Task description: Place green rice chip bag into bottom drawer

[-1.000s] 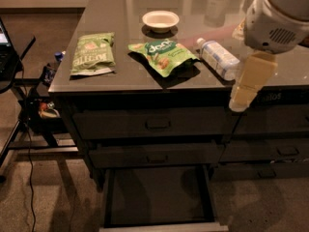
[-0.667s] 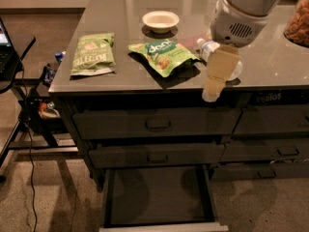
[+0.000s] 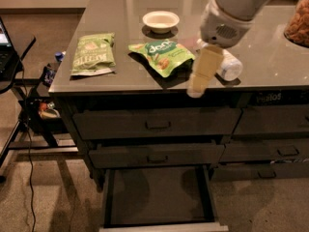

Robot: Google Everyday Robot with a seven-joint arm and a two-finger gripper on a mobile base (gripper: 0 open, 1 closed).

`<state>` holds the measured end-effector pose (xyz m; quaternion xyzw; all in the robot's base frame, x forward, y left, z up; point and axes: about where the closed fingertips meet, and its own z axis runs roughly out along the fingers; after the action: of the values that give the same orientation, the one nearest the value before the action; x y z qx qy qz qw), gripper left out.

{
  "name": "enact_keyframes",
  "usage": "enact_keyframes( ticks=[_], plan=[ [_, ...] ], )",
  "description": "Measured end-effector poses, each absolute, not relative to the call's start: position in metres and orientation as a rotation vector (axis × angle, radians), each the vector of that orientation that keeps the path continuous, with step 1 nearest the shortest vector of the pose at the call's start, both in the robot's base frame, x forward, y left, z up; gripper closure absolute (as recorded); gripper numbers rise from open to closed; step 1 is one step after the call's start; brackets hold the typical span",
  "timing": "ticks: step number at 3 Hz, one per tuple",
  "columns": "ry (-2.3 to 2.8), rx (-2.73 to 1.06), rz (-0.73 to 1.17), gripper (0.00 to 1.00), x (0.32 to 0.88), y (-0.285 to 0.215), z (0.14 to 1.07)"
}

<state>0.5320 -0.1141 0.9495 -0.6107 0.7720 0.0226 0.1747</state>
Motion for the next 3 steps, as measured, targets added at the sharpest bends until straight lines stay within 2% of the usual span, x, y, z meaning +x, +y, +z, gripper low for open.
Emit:
enact_keyframes(
  ticks=[2, 3],
  plan=[
    [2.254, -1.627, 0.153, 0.0, 0.577, -0.098, 0.933],
    [2.256, -1.623, 0.155, 0.0, 0.578, -0.097, 0.933]
  ],
)
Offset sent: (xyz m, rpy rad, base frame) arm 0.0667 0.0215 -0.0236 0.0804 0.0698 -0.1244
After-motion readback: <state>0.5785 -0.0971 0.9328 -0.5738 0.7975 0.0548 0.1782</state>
